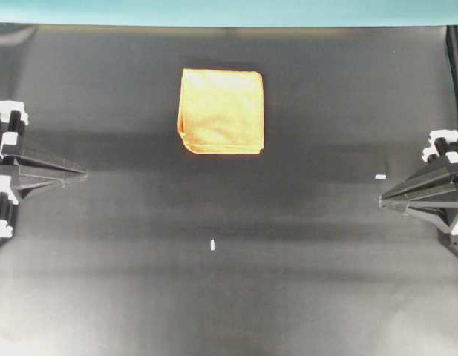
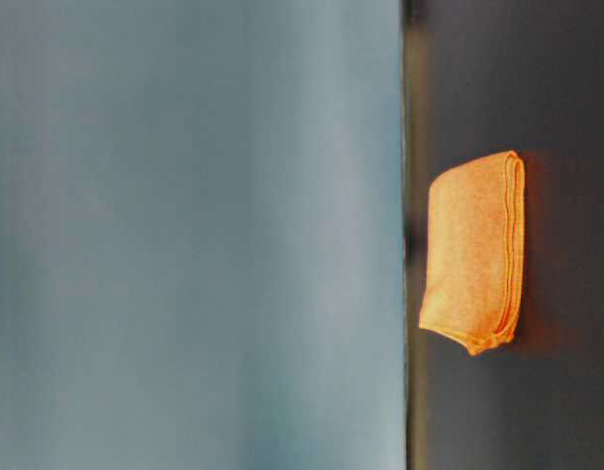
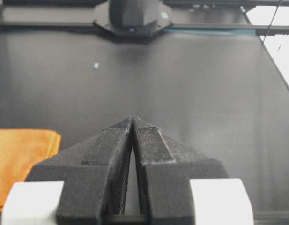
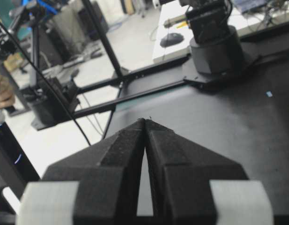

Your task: Push an orange cloth with the left arm to wipe the desk.

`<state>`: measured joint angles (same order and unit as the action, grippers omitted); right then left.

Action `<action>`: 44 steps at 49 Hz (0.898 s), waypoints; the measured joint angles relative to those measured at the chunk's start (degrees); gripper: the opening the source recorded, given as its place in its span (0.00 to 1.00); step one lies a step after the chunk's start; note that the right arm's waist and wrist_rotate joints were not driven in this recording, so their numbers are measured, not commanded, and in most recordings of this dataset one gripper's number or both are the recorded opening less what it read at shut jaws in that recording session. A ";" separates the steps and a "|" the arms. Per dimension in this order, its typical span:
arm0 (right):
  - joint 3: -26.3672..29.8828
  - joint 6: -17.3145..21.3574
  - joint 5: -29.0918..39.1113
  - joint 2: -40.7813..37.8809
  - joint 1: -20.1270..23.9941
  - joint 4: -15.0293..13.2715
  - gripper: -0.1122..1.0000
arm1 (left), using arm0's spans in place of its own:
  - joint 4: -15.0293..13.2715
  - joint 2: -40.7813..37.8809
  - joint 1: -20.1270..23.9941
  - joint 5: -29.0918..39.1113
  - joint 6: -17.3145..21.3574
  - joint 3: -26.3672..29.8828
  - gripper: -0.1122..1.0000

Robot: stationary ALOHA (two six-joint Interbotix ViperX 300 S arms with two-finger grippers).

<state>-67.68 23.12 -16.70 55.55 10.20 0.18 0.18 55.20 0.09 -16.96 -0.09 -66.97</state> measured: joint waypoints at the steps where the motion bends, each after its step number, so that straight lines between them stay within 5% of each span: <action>1: 0.00 0.09 0.09 0.00 0.00 0.00 0.13 | 0.00 0.00 0.00 0.00 0.00 0.00 0.15; 31: -1.05 0.09 6.50 1.76 0.00 0.00 0.10 | 2.11 -19.95 19.07 -7.73 -4.04 1.67 0.12; 36: -1.05 0.00 6.42 1.67 0.00 0.00 0.10 | 2.11 -26.81 20.30 -11.07 -4.57 3.96 0.24; 44: -1.41 0.00 6.50 1.76 0.00 0.00 0.10 | 2.11 -40.08 22.32 -13.18 -4.66 10.28 0.66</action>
<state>-69.08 23.12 -10.20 57.30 10.20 0.18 2.29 15.12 22.41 -30.15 -4.75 -56.69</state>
